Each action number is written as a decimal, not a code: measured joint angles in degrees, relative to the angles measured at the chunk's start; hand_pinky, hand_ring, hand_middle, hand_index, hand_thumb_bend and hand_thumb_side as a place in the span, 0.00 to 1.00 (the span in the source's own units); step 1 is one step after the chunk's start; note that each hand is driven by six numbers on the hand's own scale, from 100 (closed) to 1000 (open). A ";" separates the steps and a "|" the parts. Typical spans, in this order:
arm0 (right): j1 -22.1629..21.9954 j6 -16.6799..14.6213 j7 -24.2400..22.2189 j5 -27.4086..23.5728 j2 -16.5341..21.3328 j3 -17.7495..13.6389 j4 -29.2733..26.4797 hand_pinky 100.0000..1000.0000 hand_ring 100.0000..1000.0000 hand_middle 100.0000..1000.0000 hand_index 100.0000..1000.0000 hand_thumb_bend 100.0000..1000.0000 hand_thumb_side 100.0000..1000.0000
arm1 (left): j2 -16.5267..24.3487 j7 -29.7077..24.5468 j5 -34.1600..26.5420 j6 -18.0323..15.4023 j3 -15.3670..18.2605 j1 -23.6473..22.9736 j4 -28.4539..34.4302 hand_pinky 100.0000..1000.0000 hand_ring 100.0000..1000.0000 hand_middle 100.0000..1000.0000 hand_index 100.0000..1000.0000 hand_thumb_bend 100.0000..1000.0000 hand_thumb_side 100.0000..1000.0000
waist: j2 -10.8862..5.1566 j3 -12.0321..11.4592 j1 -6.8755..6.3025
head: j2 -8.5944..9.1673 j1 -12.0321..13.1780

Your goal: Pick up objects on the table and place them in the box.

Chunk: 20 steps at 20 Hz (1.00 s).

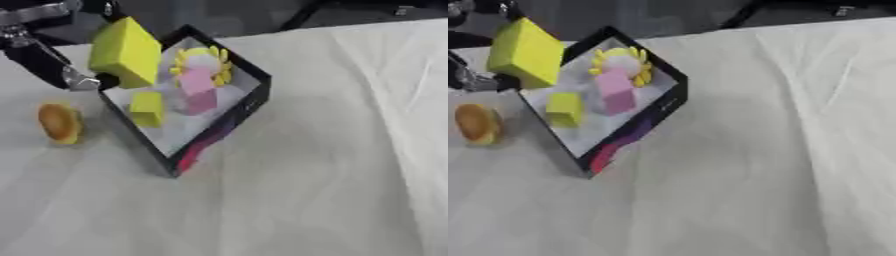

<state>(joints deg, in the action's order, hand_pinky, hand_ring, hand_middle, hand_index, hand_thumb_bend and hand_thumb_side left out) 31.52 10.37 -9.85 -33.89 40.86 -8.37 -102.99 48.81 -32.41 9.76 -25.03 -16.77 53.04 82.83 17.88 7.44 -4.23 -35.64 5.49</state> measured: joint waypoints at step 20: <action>2.93 1.34 -2.26 0.09 -1.62 2.08 -0.02 0.97 0.70 0.60 0.80 0.00 0.49 | -7.53 5.21 9.42 -11.71 1.04 1.37 -14.64 0.80 0.80 0.68 0.76 0.00 0.11 | 1.02 3.13 -0.56 | -3.61 3.72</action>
<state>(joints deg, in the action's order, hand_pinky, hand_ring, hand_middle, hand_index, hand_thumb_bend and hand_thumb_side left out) 34.45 11.71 -12.11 -33.80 39.24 -6.29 -103.01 41.28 -27.19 19.18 -36.73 -15.73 54.40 68.19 18.90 10.57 -4.78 -39.25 9.21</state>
